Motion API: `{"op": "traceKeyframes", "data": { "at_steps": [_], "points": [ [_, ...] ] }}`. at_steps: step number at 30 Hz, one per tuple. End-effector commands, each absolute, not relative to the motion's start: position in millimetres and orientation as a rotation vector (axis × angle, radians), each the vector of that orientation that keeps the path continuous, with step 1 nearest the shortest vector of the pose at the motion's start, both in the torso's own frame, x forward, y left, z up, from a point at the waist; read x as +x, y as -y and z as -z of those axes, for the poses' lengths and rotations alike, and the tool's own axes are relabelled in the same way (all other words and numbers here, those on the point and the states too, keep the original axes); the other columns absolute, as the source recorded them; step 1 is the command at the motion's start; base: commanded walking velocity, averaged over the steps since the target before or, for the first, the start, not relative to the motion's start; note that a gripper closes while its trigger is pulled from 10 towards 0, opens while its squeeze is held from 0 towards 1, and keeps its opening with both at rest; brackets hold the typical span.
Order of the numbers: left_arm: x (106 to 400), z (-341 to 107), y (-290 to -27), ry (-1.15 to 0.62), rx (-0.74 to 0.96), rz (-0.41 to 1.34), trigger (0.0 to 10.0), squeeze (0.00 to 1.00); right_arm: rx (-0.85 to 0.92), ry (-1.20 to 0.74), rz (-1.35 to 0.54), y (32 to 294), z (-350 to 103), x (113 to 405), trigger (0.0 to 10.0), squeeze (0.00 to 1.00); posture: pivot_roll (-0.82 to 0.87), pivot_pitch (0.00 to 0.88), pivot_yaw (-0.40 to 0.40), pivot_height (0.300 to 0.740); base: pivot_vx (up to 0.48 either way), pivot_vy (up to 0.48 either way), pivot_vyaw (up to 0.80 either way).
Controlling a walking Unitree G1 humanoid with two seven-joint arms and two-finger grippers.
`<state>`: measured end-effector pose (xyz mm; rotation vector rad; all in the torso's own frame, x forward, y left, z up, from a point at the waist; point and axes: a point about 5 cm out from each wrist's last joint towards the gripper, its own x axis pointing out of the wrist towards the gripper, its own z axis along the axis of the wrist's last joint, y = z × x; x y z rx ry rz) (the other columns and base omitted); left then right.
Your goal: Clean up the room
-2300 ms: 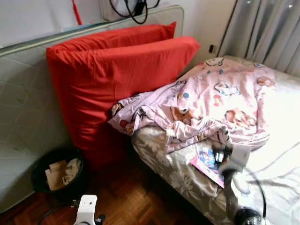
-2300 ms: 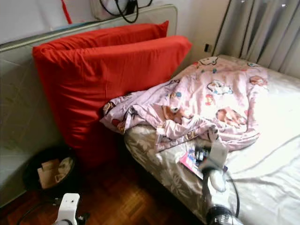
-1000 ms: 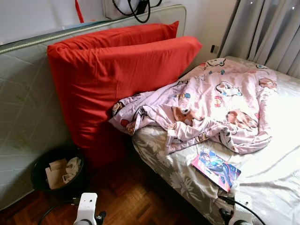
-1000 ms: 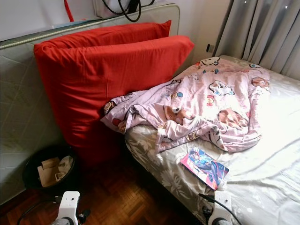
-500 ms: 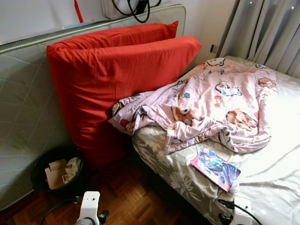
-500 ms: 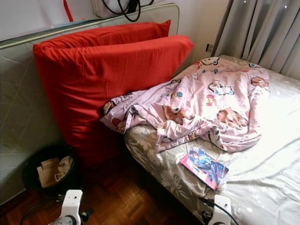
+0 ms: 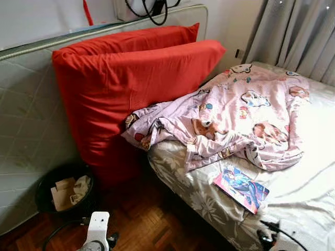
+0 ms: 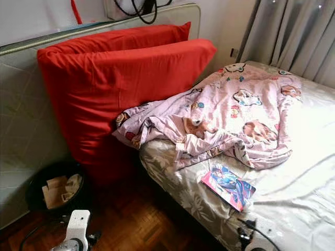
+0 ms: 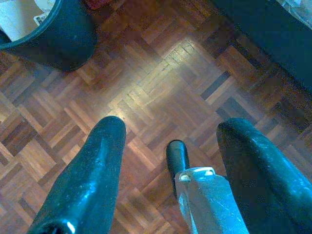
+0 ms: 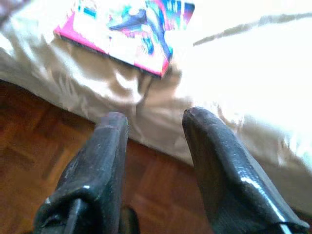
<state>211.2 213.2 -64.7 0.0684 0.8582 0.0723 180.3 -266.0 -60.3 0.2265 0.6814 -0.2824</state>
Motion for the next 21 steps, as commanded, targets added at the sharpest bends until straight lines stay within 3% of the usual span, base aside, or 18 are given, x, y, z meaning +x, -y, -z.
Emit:
{"op": "traceKeyframes", "data": {
  "at_steps": [1, 10, 15, 21],
  "points": [
    [213.7, 64.0, -209.5, -0.85, 0.068, -0.074, 10.0, 0.0, 0.229, -0.649, 0.276, 269.9, 55.9, 184.4, 10.0, 0.0, 0.04, 0.0, -0.013, 0.74, 0.0, 0.0, 0.0],
    [214.0, 64.9, -205.0, -0.859, 0.069, -0.063, 10.0, 0.0, 0.185, -0.905, 0.296, 268.9, 75.9, 155.2, 10.0, 0.0, 0.05, 0.0, -0.014, 0.74, 0.0, 0.0, 0.0],
    [214.1, 64.8, -205.2, -0.859, 0.072, -0.064, 10.0, 0.0, 0.192, -0.916, 0.291, 269.3, 75.7, 156.1, 10.0, 0.0, 0.05, 0.0, -0.012, 0.74, 0.0, 0.0, 0.0],
    [213.8, 64.9, -205.0, -0.857, 0.072, -0.061, 10.0, 0.0, 0.205, -0.928, 0.299, 271.8, 75.8, 154.2, 10.0, 0.0, 0.05, 0.0, -0.011, 0.74, 0.0, 0.0, -0.73]
  ]
}}
